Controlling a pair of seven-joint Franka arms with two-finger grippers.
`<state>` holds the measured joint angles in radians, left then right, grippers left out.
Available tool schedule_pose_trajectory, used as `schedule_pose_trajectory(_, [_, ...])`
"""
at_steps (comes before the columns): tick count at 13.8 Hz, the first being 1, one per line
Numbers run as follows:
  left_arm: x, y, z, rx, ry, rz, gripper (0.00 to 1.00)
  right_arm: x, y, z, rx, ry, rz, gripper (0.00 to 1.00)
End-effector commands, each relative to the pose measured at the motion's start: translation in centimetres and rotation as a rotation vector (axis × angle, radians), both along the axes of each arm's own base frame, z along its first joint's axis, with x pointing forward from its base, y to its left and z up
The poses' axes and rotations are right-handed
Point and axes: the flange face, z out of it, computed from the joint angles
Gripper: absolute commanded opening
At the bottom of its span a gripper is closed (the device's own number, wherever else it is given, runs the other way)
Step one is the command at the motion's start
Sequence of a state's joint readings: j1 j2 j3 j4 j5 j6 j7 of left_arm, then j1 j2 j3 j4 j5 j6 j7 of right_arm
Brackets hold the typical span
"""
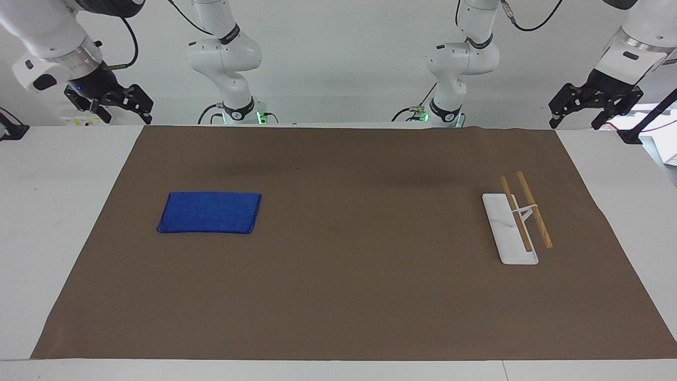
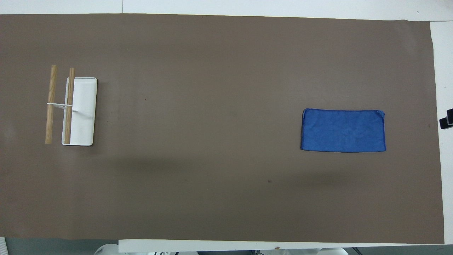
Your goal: Right arm passes towel to left arm to hang
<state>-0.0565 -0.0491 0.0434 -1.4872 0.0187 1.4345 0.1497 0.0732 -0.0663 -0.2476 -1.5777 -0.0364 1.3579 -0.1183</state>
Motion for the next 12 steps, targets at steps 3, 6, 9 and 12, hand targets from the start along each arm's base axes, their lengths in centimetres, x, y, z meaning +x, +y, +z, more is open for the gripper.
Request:
schedule_pose_trajectory(3, [-0.6,0.3,0.1,0.017,0.01,-0.012,1.0,-0.5,0.0,0.0,-0.007,-0.015,0.001,1.0])
schedule_pose_trajectory(6, [-0.6,0.3,0.1,0.017,0.01,-0.012,1.0,-0.4,0.6,0.0,0.001,-0.017,0.017,1.0])
schedule_pose_trajectory(9, [-0.6,0.3,0.1,0.017,0.01,-0.012,1.0,1.1,2.8,-1.3,-0.01,-0.08,0.049,1.0])
schedule_pose_trajectory(12, [-0.6,0.3,0.1,0.017,0.01,-0.012,1.0,3.2,5.8,-7.7,-0.017,-0.103,0.024,1.0])
